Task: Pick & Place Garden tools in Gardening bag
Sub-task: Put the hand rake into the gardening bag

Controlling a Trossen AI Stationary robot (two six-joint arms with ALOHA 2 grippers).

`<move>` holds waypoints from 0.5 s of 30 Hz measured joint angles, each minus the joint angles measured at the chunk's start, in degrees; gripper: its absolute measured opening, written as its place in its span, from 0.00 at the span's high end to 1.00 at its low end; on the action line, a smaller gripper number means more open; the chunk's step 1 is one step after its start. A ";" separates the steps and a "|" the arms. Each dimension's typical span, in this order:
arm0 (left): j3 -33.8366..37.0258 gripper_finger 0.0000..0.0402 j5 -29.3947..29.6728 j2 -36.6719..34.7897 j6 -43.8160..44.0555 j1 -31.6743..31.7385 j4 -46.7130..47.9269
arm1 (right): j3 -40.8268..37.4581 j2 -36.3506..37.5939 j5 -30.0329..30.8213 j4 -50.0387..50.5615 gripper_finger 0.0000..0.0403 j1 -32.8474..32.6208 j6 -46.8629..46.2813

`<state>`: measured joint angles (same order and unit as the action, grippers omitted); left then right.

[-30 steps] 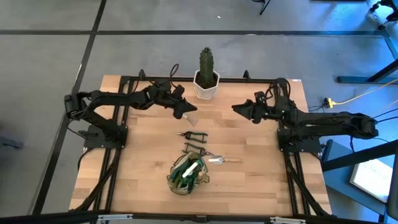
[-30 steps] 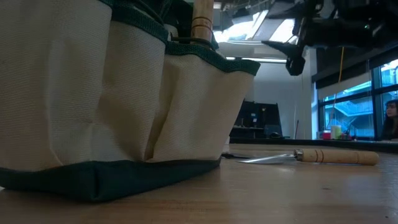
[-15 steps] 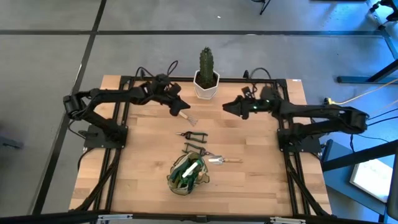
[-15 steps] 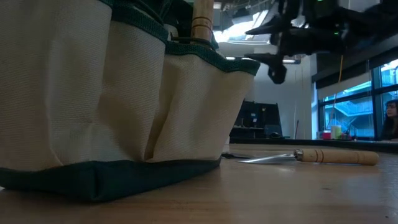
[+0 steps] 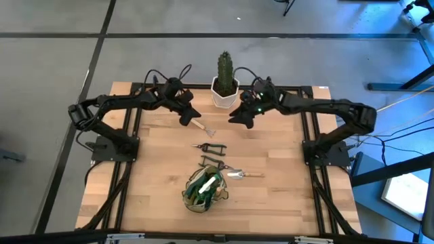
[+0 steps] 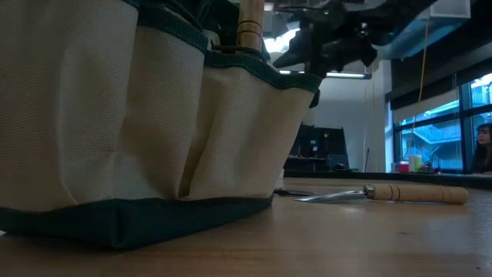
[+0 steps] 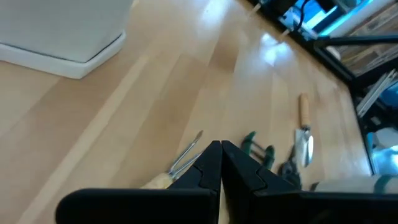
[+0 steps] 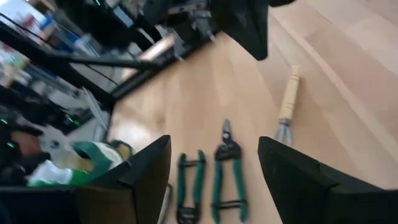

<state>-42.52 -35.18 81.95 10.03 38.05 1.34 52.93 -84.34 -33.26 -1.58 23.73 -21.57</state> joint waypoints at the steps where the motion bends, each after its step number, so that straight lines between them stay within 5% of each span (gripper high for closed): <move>1: 0.00 0.99 0.02 0.00 -1.14 0.11 0.66 | 1.34 -0.68 0.00 2.31 0.39 0.23 1.50; 10: 0.02 0.99 0.57 0.00 -18.41 -0.07 8.62 | 8.33 -4.28 -1.69 15.36 0.39 3.05 9.91; 15: -0.77 0.99 8.06 0.00 -28.73 -0.74 15.92 | 8.98 -5.12 -1.97 17.35 0.39 3.87 11.59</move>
<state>-43.29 -27.12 81.95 -18.70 37.31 17.26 61.91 -89.46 -35.22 15.78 27.60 -9.98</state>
